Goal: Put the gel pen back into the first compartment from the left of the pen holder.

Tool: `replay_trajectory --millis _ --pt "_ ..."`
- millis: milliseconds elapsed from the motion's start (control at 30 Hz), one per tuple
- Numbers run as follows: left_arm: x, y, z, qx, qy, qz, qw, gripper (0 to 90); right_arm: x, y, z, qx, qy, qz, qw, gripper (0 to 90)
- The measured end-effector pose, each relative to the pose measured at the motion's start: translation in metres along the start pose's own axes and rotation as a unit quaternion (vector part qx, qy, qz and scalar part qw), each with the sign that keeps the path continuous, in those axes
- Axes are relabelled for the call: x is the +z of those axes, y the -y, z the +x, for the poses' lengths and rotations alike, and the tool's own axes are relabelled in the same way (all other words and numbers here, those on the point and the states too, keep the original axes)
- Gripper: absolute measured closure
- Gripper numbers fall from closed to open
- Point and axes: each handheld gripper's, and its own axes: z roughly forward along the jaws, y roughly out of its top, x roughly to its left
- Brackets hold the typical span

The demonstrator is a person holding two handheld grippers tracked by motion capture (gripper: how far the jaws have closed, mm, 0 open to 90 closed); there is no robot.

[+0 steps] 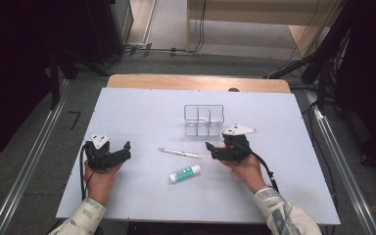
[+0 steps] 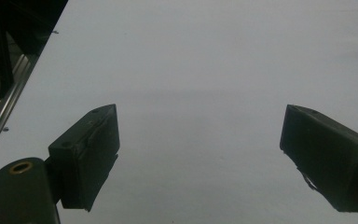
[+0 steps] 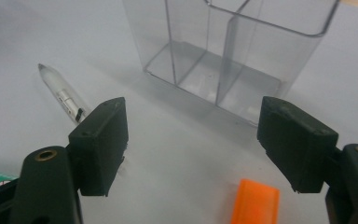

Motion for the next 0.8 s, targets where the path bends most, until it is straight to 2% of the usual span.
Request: replay_trajectory --millis 433,600,700,800 --pt "0.001 0.0 0.0 -0.001 0.0 0.0 1.0 12.6 0.026 -0.009 0.022 -0.034 -0.022 0.009 0.9991 29.8" --pt "0.001 0.0 0.0 -0.001 0.001 0.0 1.0 12.6 0.043 -0.011 0.034 -0.043 -0.057 0.024 0.9972 36.0" --pt "0.001 0.0 0.0 -0.001 0.001 0.0 1.0 12.6 0.048 -0.012 0.038 -0.047 -0.064 0.032 0.9964 37.0" --pt "0.001 0.0 0.0 0.0 0.001 0.001 1.0 12.6 0.055 -0.016 0.047 -0.065 -0.075 0.034 0.9944 39.8"
